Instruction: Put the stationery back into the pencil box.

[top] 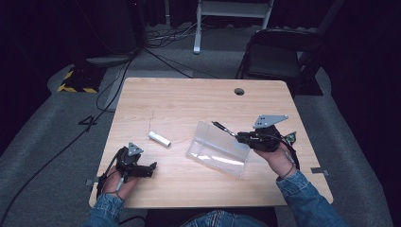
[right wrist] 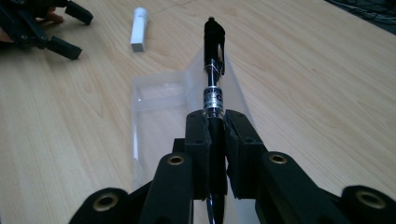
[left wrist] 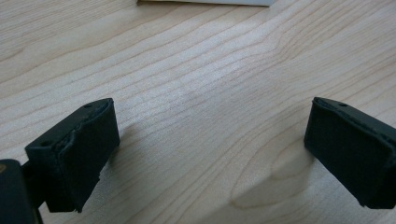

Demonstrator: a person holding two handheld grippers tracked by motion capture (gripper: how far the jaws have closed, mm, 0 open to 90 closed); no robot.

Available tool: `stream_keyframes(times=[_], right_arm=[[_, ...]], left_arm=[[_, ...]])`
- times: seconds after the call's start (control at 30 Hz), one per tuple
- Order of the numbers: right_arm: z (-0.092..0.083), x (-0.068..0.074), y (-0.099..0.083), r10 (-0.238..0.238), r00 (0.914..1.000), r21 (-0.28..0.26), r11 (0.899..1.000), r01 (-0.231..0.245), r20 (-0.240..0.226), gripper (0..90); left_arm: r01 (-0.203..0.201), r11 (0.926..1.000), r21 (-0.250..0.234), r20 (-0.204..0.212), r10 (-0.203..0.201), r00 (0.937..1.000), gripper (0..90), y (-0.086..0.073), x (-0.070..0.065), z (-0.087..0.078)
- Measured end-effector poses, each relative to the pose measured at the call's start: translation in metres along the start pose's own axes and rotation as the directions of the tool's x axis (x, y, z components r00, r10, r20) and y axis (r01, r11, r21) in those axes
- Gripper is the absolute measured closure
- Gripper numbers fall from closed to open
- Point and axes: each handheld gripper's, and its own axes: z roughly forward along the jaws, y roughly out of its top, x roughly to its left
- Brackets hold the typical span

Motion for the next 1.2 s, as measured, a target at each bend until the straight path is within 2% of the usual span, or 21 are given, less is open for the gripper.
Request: stream_keyframes(times=[0.17,0.43,0.67,0.8,0.93,1.0,1.2], right_arm=[[0.008,0.006,0.000,-0.014,0.9990,0.033,0.999,0.015,-0.043,80.4],[0.021,0.013,-0.003,-0.030,0.9966,0.081,0.996,0.036,-0.077,80.3],[0.033,0.018,-0.010,-0.058,0.9960,0.154,0.986,0.068,-0.068,80.3],[0.037,0.020,-0.013,-0.067,0.9957,0.178,0.981,0.078,-0.064,80.3],[0.043,0.022,-0.017,-0.074,0.9951,0.208,0.974,0.086,-0.066,80.3],[0.046,0.023,-0.021,-0.085,0.9949,0.232,0.968,0.095,-0.054,80.3],[0.049,0.022,-0.025,-0.082,0.9952,0.249,0.964,0.093,-0.052,80.3]], left_arm=[[0.000,1.0000,-0.001,0.001,0.000,1.0000,3.5,0.000,0.000,0.000],[0.001,1.0000,0.000,0.000,-0.001,1.0000,3.6,0.000,0.000,0.000],[-0.001,1.0000,0.000,0.001,0.001,1.0000,3.5,0.000,0.000,0.000],[0.000,1.0000,-0.001,0.001,0.000,1.0000,3.6,0.000,0.000,0.000],[0.000,1.0000,-0.002,0.003,0.000,1.0000,3.6,0.000,0.000,0.000],[0.000,1.0000,-0.001,0.002,0.000,1.0000,3.5,0.000,0.000,0.000],[0.000,1.0000,-0.001,0.002,0.000,1.0000,3.6,0.000,0.000,0.000]])
